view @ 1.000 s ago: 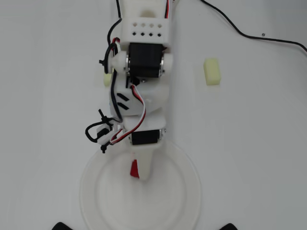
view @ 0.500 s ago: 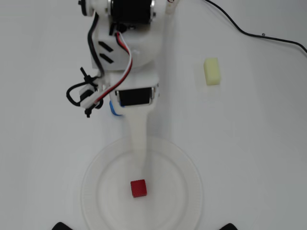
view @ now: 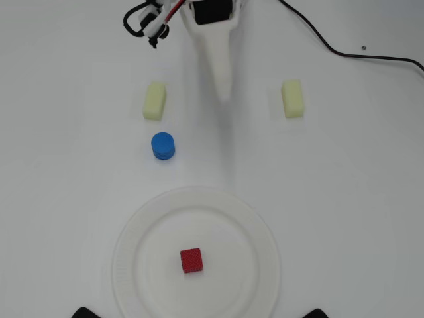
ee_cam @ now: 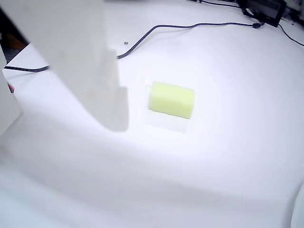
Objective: Grasp a red block and put it in the dish.
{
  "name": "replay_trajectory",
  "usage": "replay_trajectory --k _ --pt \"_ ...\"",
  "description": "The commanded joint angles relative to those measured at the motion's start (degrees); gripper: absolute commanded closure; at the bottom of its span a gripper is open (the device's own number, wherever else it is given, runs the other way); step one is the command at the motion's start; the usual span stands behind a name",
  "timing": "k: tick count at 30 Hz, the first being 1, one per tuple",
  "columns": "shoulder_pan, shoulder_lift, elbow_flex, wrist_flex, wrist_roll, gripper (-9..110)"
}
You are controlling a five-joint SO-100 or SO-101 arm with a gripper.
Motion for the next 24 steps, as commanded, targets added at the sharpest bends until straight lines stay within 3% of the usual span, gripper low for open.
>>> replay_trajectory --k 1,8,16,17,20,24 --pt "-1.0 17.8 14.9 -8.3 -0.8 53" --pt "-0.9 38.8 42.6 -21.1 -2.6 56" --pt "-1.2 40.2 59.8 -30.8 -0.2 61" --pt "-1.9 40.5 61.5 -31.5 0.8 65" --pt "-4.5 43.9 66.2 -32.3 4.6 92" --pt "-8.5 57.9 73.7 -28.9 8.3 101"
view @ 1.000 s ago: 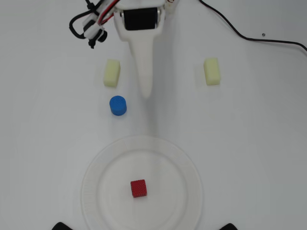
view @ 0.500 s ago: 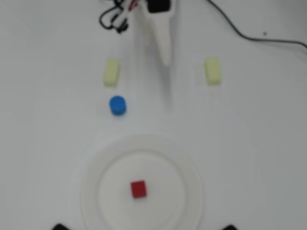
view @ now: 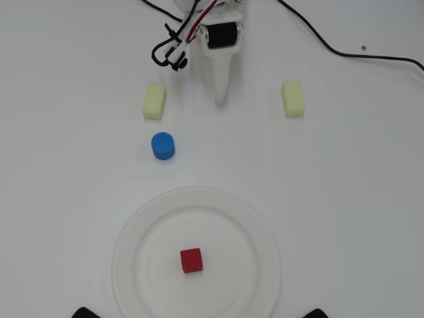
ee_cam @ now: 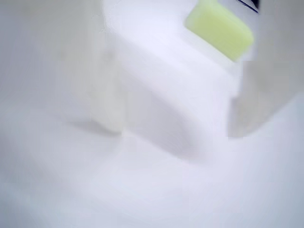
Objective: Grasp a red block and put it in the dish.
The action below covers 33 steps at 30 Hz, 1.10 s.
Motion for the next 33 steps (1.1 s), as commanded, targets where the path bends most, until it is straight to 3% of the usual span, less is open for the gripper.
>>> replay_trajectory --k 1,3,5,33 --pt "-2.6 15.6 5.5 4.9 2.9 101" --pt "-4.0 26.9 8.9 12.0 3.5 101" --pt "-4.0 27.2 8.3 13.7 4.9 101" --pt "-3.7 27.2 8.3 14.2 4.7 101"
